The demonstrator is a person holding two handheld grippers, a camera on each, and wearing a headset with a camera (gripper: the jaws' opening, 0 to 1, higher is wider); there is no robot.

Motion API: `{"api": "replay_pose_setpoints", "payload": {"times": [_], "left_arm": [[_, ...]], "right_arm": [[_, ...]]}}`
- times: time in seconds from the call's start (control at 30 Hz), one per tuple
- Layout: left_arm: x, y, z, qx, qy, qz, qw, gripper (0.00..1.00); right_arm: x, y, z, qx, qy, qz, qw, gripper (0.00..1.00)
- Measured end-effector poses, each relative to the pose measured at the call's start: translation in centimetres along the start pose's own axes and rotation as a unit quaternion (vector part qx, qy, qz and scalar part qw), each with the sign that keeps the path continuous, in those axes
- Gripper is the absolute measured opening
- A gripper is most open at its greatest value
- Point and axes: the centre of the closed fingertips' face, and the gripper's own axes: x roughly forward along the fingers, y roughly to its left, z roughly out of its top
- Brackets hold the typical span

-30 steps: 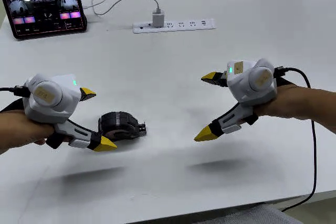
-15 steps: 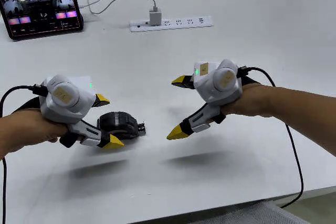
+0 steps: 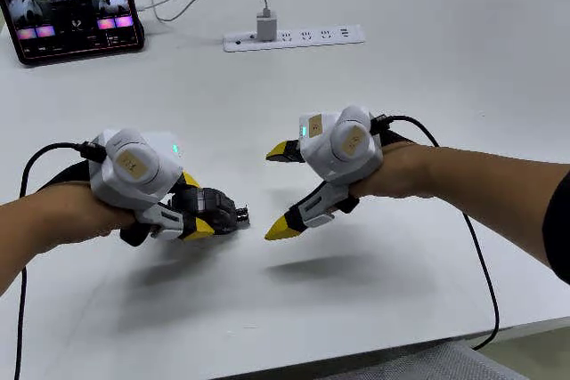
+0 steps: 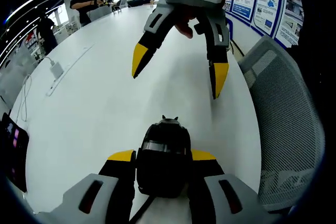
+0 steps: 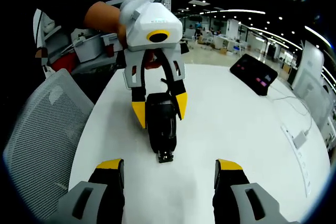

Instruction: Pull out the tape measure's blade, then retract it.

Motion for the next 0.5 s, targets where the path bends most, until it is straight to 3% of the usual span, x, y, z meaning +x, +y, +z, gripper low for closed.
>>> {"api": "replay_pose_setpoints", "payload": {"times": [0.07, 0.1, 0.17, 0.5], "left_arm": [[0.0, -0.1, -0.1, 0.012, 0.005, -0.004, 0.9999, 0.33], [0.0, -0.1, -0.1, 0.037, 0.009, -0.007, 0.9993, 0.33], [0.1, -0.2, -0.3, 0.052, 0.011, -0.011, 0.9985, 0.32], [0.1, -0.1, -0.2, 0.024, 0.005, -0.013, 0.9996, 0.33]], "right_arm": [[0.2, -0.1, 0.1, 0.0, 0.001, 0.001, 1.0, 0.65], [0.3, -0.1, 0.1, -0.001, 0.001, 0.002, 1.0, 0.63], [0.5, -0.1, 0.2, -0.002, 0.0, 0.004, 1.0, 0.6], [2.3, 0.4, -0.2, 0.004, 0.02, 0.016, 0.9997, 0.45]]}}
